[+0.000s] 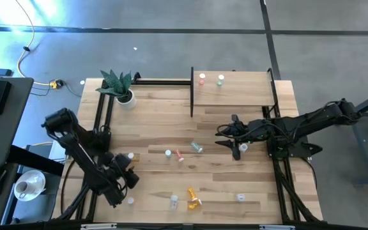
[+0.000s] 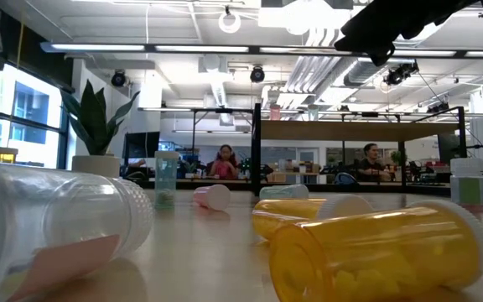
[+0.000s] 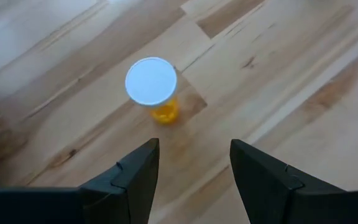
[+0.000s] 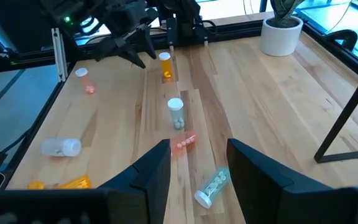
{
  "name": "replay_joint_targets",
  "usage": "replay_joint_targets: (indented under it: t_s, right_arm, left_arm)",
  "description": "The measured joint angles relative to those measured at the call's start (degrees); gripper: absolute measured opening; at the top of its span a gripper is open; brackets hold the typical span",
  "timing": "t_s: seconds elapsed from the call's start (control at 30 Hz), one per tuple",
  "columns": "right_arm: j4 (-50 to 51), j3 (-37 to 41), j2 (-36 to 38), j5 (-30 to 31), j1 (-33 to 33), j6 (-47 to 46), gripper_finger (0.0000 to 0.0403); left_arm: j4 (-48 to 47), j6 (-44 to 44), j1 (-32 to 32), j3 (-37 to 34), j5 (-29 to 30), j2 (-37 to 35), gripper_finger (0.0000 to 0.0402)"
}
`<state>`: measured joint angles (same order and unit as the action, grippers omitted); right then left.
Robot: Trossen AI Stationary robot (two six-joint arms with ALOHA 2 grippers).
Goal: Pick and place medicine bottles onto shelf by color
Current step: Put the top orange pill bottle on the shelf
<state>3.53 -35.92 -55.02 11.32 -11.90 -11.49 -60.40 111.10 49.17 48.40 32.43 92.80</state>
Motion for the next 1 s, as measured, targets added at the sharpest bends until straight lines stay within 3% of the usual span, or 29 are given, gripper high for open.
replay_joint_targets:
  t_s: [0.2, 0.6, 1.0]
  right_arm:
    - [0.1, 0.0, 0.0, 0.1, 0.0, 0.0, 0.0149]
    - [0.2, 0.0, 0.0, 0.1, 0.0, 0.0, 0.0149]
    - [0.2, 0.0, 0.0, 0.0, 0.0, 0.0, 0.0149]
  left_arm:
    - [0.0, 2.5, 0.0, 0.0, 2.5, 5.2, 0.0188]
    - [-2.5, 9.2, 0.1, 0.0, 1.7, 13.2, 0.0188]
    - [-0.1, 12.0, 0.6, -2.1, 5.1, 15.6, 0.0188]
